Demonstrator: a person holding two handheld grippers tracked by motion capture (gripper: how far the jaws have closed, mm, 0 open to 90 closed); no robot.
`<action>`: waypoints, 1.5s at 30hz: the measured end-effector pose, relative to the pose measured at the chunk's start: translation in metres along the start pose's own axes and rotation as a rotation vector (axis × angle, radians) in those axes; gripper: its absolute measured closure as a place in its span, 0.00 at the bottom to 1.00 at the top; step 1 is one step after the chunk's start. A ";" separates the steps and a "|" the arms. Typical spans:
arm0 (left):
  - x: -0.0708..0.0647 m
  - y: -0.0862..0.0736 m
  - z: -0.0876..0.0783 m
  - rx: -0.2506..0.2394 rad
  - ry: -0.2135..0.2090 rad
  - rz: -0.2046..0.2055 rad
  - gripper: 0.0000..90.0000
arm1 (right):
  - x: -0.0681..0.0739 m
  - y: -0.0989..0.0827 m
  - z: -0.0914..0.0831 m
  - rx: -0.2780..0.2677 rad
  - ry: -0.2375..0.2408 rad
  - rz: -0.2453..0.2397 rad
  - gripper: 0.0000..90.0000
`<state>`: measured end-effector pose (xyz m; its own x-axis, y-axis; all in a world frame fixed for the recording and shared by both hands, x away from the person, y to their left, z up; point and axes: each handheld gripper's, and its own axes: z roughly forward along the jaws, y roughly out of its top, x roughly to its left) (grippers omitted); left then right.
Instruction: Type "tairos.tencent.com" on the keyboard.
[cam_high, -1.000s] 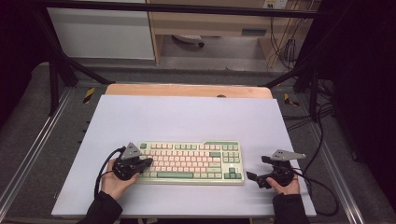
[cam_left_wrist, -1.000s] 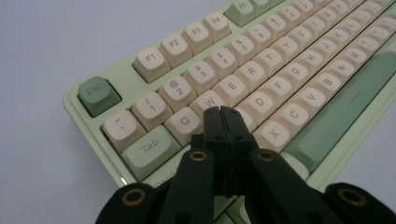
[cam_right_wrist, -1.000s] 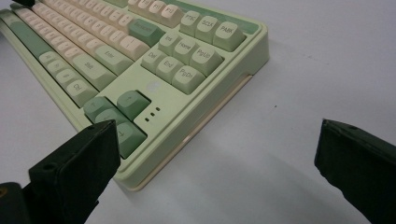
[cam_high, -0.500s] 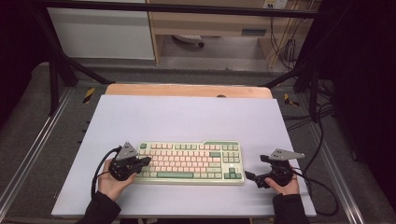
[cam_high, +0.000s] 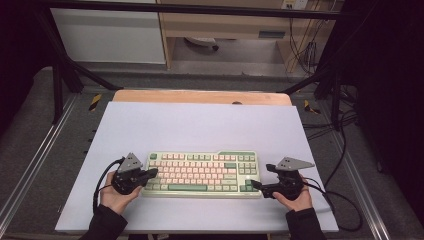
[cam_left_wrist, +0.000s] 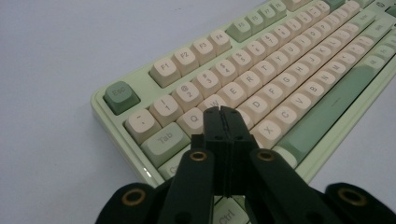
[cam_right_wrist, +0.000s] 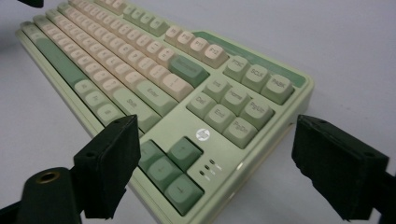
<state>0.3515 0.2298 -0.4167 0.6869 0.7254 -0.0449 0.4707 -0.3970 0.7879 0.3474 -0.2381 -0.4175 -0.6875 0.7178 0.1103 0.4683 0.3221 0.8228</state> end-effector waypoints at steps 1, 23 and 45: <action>0.000 0.000 0.000 0.000 -0.002 0.002 1.00 | 0.002 0.002 0.001 -0.005 0.005 0.001 0.23; 0.001 -0.001 0.000 -0.006 -0.003 0.002 1.00 | 0.035 0.028 0.027 -0.002 0.116 0.000 0.79; 0.002 -0.001 0.000 -0.008 -0.002 0.001 1.00 | 0.057 0.049 0.059 0.016 0.151 -0.002 1.00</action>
<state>0.3525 0.2314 -0.4182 0.6883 0.7240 -0.0456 0.4657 -0.3928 0.7930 0.3637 -0.1448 -0.4040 -0.7635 0.6166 0.1919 0.4747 0.3345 0.8141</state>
